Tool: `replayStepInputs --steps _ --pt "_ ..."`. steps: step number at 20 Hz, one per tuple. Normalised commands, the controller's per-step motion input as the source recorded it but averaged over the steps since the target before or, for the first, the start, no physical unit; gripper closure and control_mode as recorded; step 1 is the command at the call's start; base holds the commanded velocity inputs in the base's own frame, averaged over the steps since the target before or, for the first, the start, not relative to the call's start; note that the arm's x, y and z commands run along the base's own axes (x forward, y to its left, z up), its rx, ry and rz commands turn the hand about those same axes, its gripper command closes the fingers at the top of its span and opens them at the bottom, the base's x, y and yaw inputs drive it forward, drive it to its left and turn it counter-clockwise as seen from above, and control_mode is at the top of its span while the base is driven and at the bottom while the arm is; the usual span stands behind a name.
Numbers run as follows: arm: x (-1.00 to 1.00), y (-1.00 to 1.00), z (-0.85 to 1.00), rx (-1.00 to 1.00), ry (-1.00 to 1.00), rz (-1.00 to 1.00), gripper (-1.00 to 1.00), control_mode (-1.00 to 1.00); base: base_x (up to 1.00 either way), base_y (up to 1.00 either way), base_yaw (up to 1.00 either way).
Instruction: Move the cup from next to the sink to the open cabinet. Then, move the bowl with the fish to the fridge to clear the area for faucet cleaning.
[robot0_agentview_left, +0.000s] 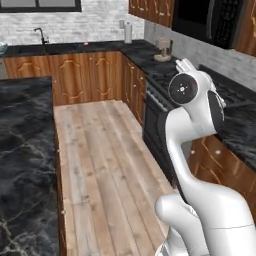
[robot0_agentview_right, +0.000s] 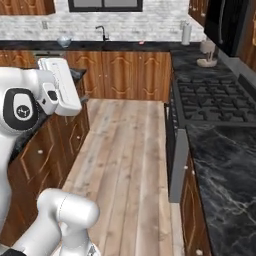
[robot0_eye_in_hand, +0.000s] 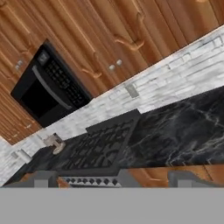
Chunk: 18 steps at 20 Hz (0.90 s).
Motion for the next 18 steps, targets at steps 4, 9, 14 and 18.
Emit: replayStepInputs --steps 4,9,14,18 --pt "0.0 0.0 0.0 0.0 0.0 0.0 -1.0 1.0 1.0 -0.22 0.0" --pt "0.0 0.0 0.0 0.0 0.0 0.0 -1.0 1.0 1.0 -0.06 -0.01" --pt "0.0 0.0 0.0 0.0 0.0 0.0 -1.0 1.0 1.0 0.0 -0.01" --pt "0.0 0.0 0.0 0.0 0.0 0.0 -1.0 1.0 1.0 0.11 0.0"
